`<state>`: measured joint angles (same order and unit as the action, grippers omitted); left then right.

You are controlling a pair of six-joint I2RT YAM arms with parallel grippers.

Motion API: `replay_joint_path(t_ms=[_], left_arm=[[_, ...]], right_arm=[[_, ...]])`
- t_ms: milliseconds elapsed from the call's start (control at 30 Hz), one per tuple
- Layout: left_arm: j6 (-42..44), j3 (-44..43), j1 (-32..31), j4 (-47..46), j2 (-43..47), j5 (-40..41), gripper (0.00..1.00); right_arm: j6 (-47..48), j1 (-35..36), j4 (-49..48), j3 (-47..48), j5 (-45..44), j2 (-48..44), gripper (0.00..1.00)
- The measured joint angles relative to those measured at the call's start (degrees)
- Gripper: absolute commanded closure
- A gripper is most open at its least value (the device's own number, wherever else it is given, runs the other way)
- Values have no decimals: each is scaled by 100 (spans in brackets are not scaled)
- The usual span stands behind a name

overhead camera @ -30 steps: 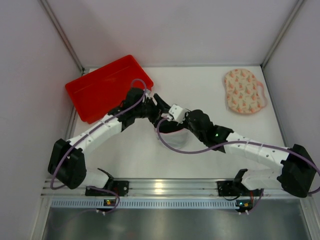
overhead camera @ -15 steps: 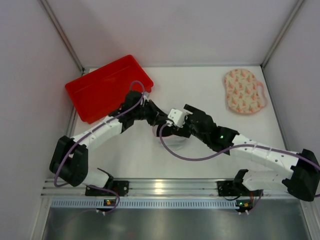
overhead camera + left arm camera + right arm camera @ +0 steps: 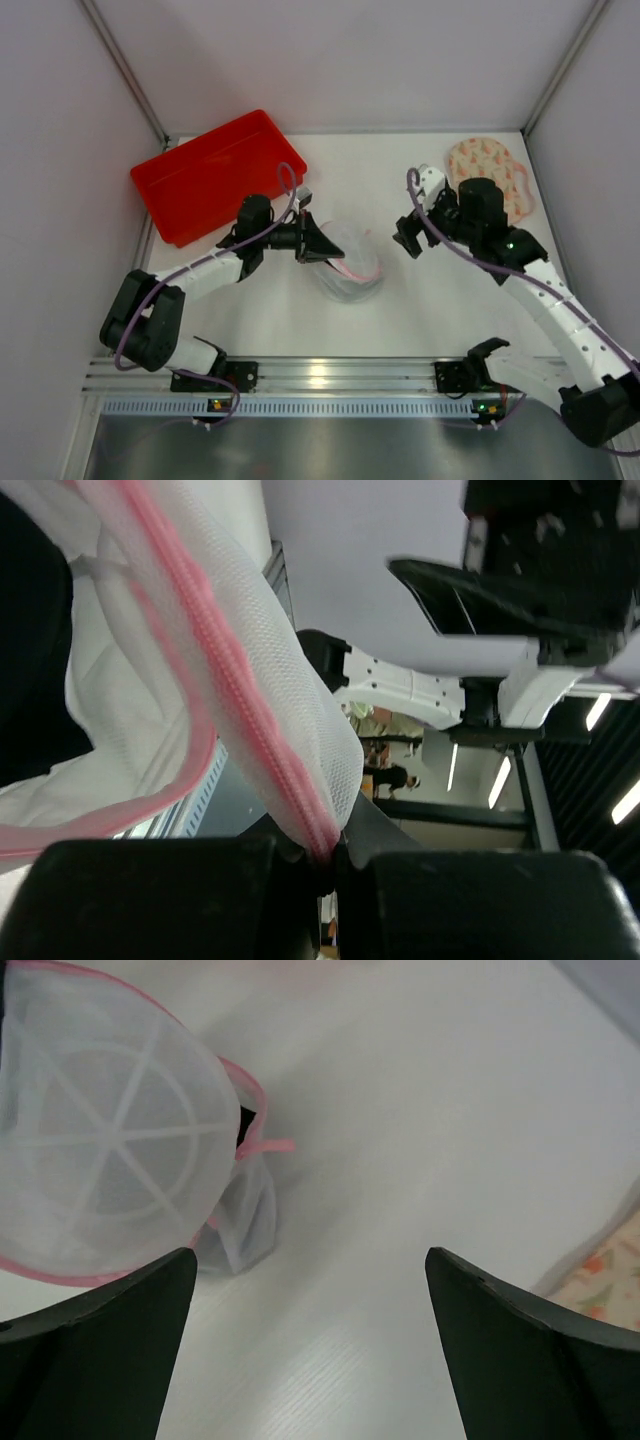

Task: Place the bra in the laundry bag and zip it closed
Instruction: Close the laundry bag at the center of the board.

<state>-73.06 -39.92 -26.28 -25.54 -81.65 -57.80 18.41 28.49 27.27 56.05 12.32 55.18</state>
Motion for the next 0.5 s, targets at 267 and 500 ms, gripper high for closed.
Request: replay_joint_path(t_ms=[267,500], left_arm=[[354,-63,2,-601,-13,-859,100],[938,-282,28,-748,-256,-1488,100]], right_arm=[[-1283,-1526,505,-24,2922,1464,12],[-3246,-1853,-664,-973,4242,1864,20]])
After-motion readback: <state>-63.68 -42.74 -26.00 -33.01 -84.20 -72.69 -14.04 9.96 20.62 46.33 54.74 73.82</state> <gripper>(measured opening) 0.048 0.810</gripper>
